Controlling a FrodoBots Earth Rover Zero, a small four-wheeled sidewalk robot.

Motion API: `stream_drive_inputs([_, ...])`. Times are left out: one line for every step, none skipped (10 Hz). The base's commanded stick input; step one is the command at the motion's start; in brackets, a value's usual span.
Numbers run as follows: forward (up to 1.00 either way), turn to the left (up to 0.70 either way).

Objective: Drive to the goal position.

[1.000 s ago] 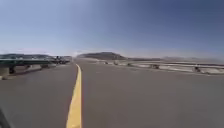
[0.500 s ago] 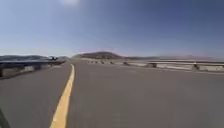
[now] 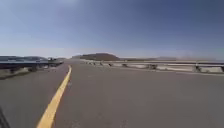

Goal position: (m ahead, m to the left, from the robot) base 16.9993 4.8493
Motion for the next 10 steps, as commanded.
stream_drive_inputs([0.85,0.0])
stream_drive_inputs([0.85,0.0])
stream_drive_inputs([0.85,0.0])
stream_drive_inputs([0.85,0.0])
stream_drive_inputs([0.85,0.27])
stream_drive_inputs([0.85,0.27])
stream_drive_inputs([0.85,0.24])
stream_drive_inputs([0.85,0.11])
stream_drive_inputs([0.85,0.0])
stream_drive_inputs([0.85,0.0])
